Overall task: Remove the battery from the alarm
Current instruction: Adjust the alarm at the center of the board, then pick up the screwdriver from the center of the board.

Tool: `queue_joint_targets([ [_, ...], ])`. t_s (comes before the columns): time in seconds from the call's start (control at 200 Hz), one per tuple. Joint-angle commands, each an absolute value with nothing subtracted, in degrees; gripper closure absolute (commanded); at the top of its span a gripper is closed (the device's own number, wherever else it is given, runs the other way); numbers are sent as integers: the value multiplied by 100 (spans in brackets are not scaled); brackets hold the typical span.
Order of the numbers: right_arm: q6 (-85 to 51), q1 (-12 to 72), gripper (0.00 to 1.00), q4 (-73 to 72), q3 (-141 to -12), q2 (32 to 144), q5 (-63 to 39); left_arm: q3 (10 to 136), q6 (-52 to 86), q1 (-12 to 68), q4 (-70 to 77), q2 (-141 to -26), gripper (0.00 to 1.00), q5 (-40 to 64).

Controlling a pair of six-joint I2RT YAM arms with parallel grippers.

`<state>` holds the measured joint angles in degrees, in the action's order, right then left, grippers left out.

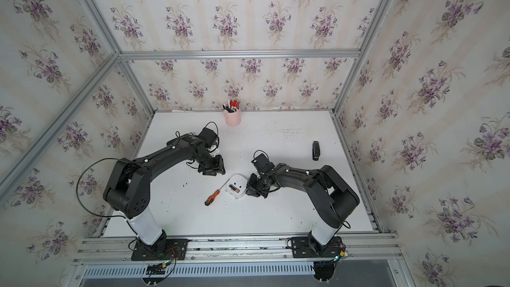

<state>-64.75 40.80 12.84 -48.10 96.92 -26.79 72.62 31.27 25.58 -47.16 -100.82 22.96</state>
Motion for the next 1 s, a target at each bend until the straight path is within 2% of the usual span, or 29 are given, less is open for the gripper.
queue_joint_targets([
  [0.0,-6505,4043,86,1214,-5033,9891,-2558,7168,3007,2526,-4751,-9951,50,2390],
  [0.31,-5856,3705,85,1707,-5950,10566,-2487,6805,2984,2460,-5004,-9531,46,2253],
  [0.325,-5829,3700,85,1744,-5992,10584,-2470,6810,2976,2461,-5032,-9516,42,2244],
  [0.365,-5757,3700,85,1849,-6045,10591,-2422,6794,2933,2461,-5132,-9448,40,2227],
  [0.485,-5662,3655,81,2025,-5858,10352,-2338,6689,2900,2460,-5505,-9190,33,2221],
  [0.699,-5287,3390,67,2312,-5634,9904,-2373,6659,2709,2648,-5999,-9084,27,2088],
  [0.969,-4891,3164,67,2568,-5660,9645,-2487,6983,2423,3047,-6800,-9527,24,1113],
  [0.994,-4858,2936,67,2590,-5656,9627,-2487,7000,2405,3073,-6803,-9592,25,1099],
])
